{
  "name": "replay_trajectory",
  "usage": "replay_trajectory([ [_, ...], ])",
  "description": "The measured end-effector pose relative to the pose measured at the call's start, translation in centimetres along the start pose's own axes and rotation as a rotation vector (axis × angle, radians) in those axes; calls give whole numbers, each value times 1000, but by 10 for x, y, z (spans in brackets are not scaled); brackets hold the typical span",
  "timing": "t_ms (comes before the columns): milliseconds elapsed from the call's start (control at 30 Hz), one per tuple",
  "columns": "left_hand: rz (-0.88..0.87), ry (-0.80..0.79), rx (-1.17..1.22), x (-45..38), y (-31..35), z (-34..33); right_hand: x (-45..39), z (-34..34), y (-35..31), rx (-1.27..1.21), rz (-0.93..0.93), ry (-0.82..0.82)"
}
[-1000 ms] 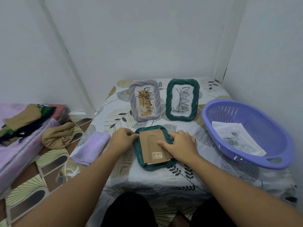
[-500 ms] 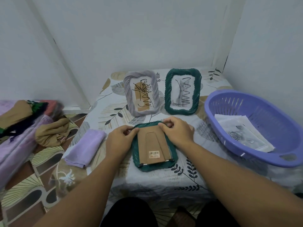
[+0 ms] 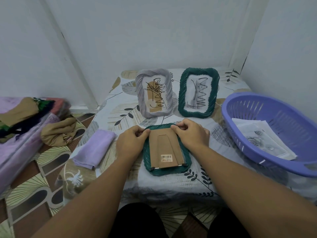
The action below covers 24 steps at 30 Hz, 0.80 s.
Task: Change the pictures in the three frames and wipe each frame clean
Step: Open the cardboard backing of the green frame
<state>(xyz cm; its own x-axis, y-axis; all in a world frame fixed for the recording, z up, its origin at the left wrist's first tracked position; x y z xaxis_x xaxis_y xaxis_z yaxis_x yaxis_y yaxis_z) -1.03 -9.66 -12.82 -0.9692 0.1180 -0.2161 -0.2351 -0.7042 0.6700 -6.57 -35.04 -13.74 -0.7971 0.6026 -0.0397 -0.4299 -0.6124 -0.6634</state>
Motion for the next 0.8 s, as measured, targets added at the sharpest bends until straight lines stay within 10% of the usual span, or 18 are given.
replay_trajectory([
  [800,-40,-21,-51,2,8,5,3,4,0,-76,30,-6],
])
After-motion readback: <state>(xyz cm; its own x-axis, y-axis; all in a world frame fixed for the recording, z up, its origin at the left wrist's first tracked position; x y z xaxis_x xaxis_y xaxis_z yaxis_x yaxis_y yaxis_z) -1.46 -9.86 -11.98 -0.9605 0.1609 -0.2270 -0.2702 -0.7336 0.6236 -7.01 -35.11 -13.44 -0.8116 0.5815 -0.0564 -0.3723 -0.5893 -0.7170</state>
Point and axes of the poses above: each hand's wrist, its own x-axis away from the middle knuckle, its own z-axis out of the back of the hand, y = z × x, the point moved 8 cm from there along -x, towards the middle knuckle, and after that the axes turned 7 degrees about -z, right-handed, at the moved point
